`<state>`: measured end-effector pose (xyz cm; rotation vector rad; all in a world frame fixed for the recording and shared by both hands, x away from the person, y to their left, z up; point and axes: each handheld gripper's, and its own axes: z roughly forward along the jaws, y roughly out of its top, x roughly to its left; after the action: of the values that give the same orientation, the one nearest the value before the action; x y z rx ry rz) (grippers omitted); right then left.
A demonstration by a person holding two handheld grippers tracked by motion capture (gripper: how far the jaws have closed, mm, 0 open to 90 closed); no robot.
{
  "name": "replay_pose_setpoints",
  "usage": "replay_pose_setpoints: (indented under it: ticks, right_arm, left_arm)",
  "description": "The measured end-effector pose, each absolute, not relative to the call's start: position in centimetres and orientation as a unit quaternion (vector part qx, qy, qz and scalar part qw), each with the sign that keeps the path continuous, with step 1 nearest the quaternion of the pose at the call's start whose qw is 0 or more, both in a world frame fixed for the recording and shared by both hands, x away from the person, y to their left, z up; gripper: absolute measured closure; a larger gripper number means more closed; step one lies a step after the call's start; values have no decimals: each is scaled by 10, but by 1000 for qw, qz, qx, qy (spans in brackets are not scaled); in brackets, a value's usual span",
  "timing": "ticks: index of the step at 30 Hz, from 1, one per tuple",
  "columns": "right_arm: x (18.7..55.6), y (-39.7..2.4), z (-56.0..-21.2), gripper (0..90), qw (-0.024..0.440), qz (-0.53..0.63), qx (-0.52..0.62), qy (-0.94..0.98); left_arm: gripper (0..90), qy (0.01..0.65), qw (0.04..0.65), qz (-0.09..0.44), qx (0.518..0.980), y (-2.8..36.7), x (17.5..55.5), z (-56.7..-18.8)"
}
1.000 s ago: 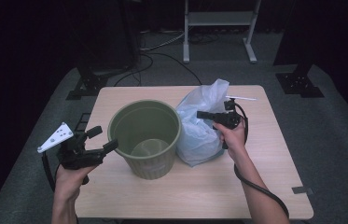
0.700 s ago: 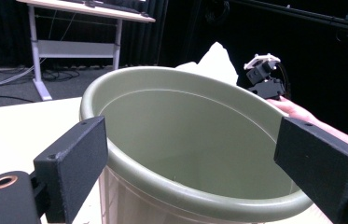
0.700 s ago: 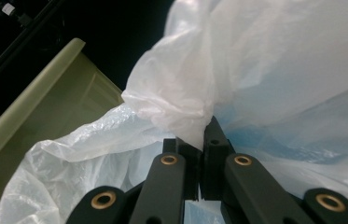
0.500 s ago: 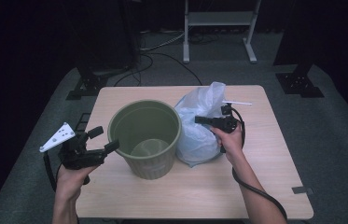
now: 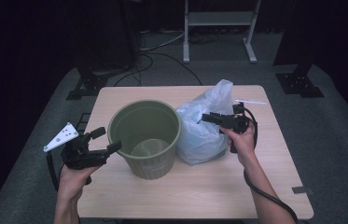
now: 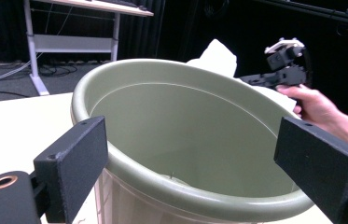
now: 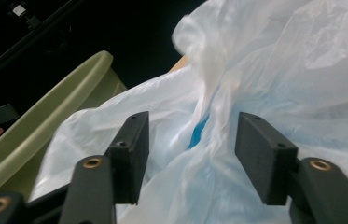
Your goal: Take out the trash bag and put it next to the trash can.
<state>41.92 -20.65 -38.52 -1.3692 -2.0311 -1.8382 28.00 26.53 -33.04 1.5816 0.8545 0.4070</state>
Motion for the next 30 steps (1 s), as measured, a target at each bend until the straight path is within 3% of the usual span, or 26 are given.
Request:
replay_pose_setpoints:
  ticks: [10, 30]
  right_arm:
    - [406, -226, -375, 357, 26, -605, -440, -663]
    - [385, -264, -380, 345, 7, -616, -455, -643]
  left_arm:
    - [85, 369, 603, 178, 684, 266, 279, -330]
    - [85, 370, 602, 179, 684, 266, 278, -331]
